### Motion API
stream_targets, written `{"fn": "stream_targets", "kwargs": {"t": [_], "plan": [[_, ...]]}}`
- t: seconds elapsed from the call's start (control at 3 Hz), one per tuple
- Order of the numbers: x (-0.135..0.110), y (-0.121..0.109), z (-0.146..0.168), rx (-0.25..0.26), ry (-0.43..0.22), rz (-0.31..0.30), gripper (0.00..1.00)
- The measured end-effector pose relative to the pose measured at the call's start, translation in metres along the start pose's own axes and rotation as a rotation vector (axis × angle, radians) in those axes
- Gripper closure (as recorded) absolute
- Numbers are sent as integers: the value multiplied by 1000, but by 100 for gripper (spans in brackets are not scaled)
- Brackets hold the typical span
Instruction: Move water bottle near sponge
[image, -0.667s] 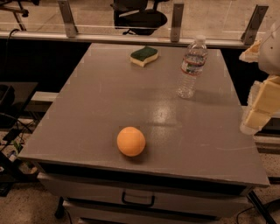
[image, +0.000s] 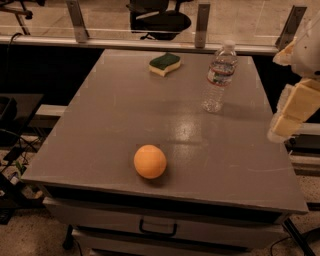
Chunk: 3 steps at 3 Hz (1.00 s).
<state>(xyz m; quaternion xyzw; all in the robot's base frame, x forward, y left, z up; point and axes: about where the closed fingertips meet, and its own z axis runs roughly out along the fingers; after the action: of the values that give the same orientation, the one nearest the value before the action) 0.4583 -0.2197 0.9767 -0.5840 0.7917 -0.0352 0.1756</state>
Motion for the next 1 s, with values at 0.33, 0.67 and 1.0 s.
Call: {"fn": "stream_targets", "kwargs": {"t": [0.33,0.67,1.0], "plan": [[-1,-24,12,27,-29,47,0],[-6,-67,36,49,-118,133,0],[-18,-102,65,49,-226,209,0]]}}
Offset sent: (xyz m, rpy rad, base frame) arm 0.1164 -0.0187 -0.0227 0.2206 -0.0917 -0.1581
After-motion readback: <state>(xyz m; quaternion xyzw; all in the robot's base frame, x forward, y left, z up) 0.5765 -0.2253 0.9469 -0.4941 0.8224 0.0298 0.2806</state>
